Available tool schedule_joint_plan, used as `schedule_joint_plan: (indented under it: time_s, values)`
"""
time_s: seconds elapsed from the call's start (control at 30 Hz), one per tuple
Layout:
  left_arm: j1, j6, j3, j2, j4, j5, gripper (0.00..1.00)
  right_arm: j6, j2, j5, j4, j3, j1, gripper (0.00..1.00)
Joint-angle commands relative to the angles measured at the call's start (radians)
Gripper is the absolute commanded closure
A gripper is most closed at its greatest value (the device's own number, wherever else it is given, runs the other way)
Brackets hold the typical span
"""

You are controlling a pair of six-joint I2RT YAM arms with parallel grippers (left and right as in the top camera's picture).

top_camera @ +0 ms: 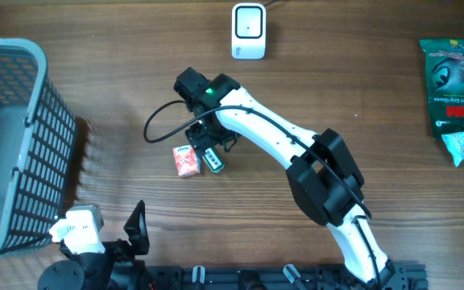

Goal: Scan the item barcode
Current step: 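Grasp the green gum pack with the right gripper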

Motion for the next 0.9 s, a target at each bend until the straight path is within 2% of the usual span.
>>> schedule_joint_plan:
  time_s: [0.0, 0.13, 0.3, 0.47, 0.57, 0.63, 0.67, 0.7, 0.73, 0.87]
  values:
    - [0.003, 0.013, -0.001, -0.007, 0.003, -0.006, 0.0, -0.029, -0.021, -0.032, 0.026, -0.031, -0.004, 0.16]
    - [0.003, 0.013, -0.001, -0.007, 0.003, -0.006, 0.0, -0.051, -0.02, -0.085, 0.063, -0.043, -0.004, 0.19]
    - [0.003, 0.013, -0.001, -0.007, 0.003, -0.006, 0.0, -0.05, -0.02, -0.085, 0.085, -0.06, -0.004, 0.29]
    - [0.003, 0.013, -0.001, -0.007, 0.003, -0.006, 0.0, -0.05, -0.02, -0.082, 0.173, -0.174, -0.004, 0.3]
    - [0.003, 0.013, -0.001, -0.007, 0.003, -0.006, 0.0, -0.04, -0.02, -0.081, 0.211, -0.204, -0.005, 0.4]
    - [0.003, 0.013, -0.001, -0.007, 0.003, -0.006, 0.0, -0.04, -0.02, -0.081, 0.238, -0.203, -0.008, 0.42]
    - [0.003, 0.013, -0.001, -0.007, 0.003, -0.006, 0.0, -0.04, -0.02, -0.081, 0.244, -0.203, -0.01, 0.39]
    - [0.003, 0.013, -0.001, -0.007, 0.003, -0.006, 0.0, -0.04, -0.02, -0.082, 0.249, -0.203, -0.011, 0.22]
    - [0.003, 0.013, -0.001, -0.007, 0.003, -0.006, 0.0, -0.042, -0.02, -0.082, 0.251, -0.203, -0.011, 0.0]
    - [0.003, 0.013, -0.001, -0.007, 0.003, -0.006, 0.0, -0.05, -0.02, -0.085, 0.251, -0.204, -0.011, 0.0]
